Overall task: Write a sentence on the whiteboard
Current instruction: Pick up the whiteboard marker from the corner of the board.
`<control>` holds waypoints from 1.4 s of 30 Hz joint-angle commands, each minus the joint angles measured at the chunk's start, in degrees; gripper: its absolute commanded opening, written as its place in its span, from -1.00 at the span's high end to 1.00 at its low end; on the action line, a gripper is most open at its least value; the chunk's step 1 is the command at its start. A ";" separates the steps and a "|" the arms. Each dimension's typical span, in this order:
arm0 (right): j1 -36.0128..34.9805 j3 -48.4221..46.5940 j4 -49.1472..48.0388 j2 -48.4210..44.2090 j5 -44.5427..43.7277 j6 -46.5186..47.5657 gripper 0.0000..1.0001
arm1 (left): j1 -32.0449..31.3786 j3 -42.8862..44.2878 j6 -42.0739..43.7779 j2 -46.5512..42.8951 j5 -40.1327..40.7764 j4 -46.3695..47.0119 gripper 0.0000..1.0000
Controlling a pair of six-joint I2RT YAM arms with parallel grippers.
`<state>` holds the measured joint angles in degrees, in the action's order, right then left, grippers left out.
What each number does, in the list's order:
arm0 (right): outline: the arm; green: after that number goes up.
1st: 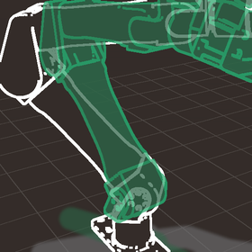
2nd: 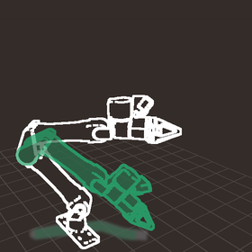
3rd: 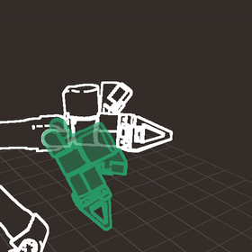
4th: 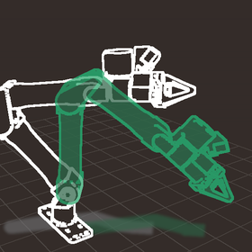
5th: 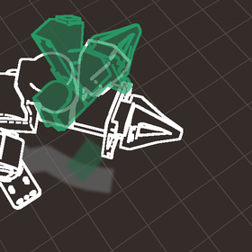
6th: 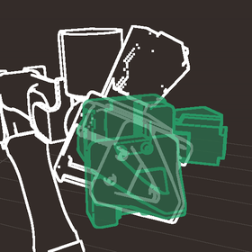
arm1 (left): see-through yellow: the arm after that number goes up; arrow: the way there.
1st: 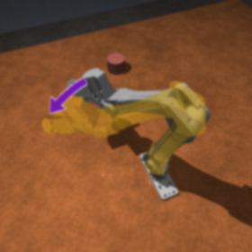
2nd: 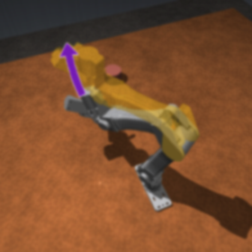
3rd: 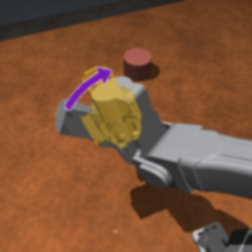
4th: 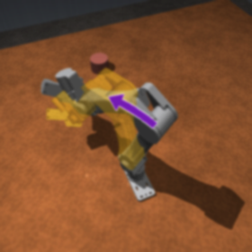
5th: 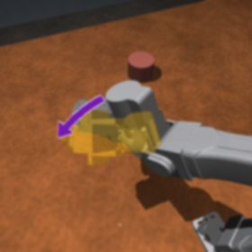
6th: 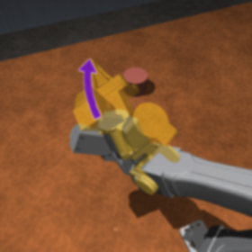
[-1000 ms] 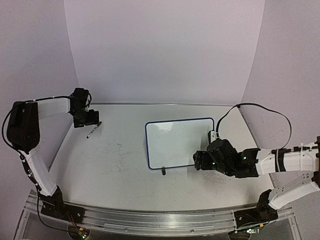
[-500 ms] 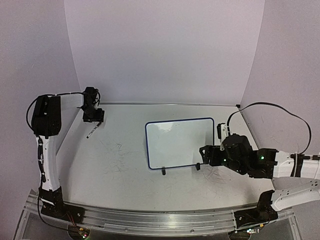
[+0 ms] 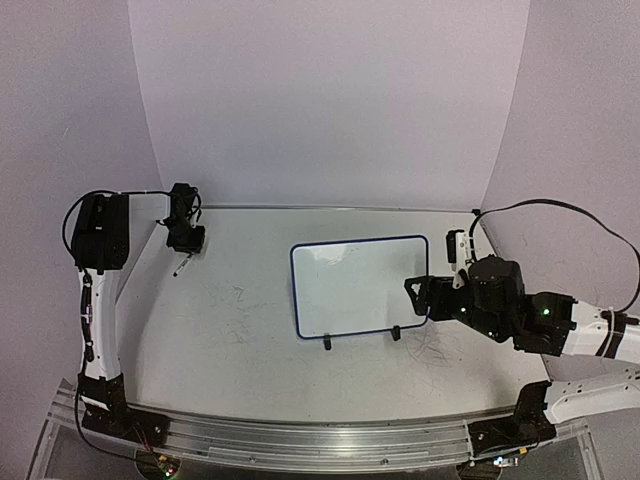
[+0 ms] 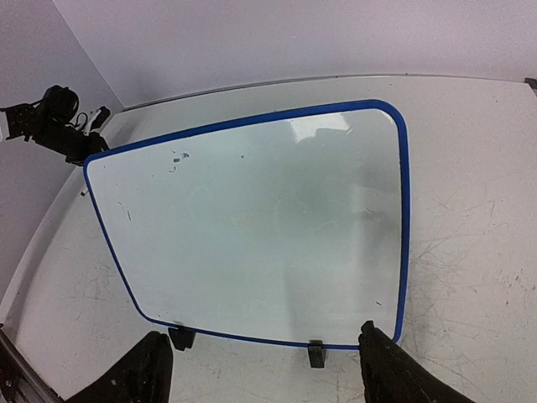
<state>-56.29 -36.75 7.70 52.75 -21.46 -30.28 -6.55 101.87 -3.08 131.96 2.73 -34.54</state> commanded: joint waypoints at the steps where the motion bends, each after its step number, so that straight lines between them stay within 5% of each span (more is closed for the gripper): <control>1: -0.11 -2.69 -0.43 0.93 -0.26 1.00 -0.54 | -0.90 -1.37 -0.48 -0.75 0.92 -1.40 0.63; 17: -0.13 -5.33 -0.29 0.73 -6.80 2.32 -0.96 | -2.09 -9.44 -5.68 -16.30 -2.03 -0.26 1.00; 20: -0.08 -6.80 3.70 1.05 -13.23 -2.92 -0.97 | -2.15 -13.61 -7.43 -23.43 -7.10 2.07 1.00; 30: -0.06 -9.91 0.03 2.35 -5.84 0.86 -0.97 | -3.30 -33.04 -16.42 -51.89 -34.41 21.73 1.00; 36: -0.10 -11.06 -11.00 6.16 6.59 4.45 -0.96 | -18.66 -45.95 -27.06 -64.17 -33.56 43.88 1.00; 42: -0.35 -12.80 -24.32 17.17 25.11 0.24 -0.97 | -35.89 -53.98 -30.96 -63.81 -22.00 58.81 1.00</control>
<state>-56.29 -46.60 -3.94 63.39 -11.65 -27.77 -34.96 51.62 -28.96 67.34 -25.53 8.71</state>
